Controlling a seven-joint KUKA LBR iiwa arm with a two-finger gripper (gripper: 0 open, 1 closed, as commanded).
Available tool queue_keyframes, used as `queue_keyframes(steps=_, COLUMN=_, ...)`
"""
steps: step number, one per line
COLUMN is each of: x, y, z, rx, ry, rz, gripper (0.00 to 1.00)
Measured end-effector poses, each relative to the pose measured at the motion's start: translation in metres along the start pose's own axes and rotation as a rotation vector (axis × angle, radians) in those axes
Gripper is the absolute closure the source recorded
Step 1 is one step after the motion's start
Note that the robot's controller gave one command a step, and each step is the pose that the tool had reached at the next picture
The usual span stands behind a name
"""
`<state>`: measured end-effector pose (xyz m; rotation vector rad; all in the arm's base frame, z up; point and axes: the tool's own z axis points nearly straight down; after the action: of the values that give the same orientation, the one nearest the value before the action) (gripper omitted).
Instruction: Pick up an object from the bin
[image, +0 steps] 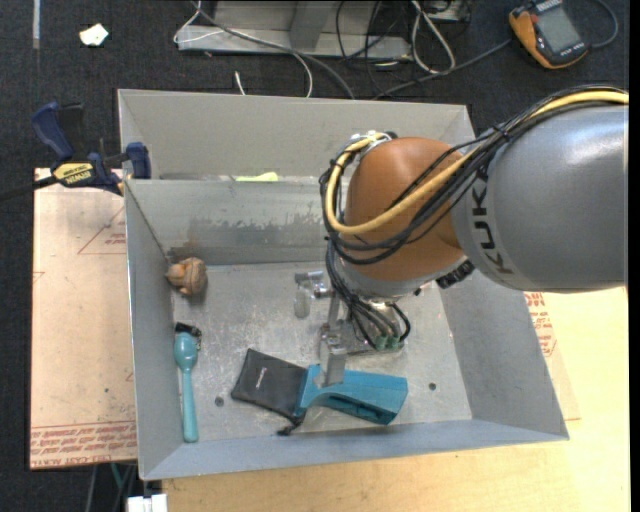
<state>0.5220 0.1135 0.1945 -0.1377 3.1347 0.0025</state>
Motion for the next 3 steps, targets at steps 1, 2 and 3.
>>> queue_keyframes(steps=1, x=0.004, y=0.008, z=0.055, rx=-0.002, ry=-0.002, rz=0.133, gripper=0.00)
queue_keyframes(steps=2, x=0.014, y=0.022, z=0.119, rx=-0.003, ry=-0.003, rz=0.218, gripper=0.00)
queue_keyframes(steps=3, x=0.019, y=0.007, z=0.124, rx=-0.006, ry=-0.006, rz=0.249, gripper=1.00)
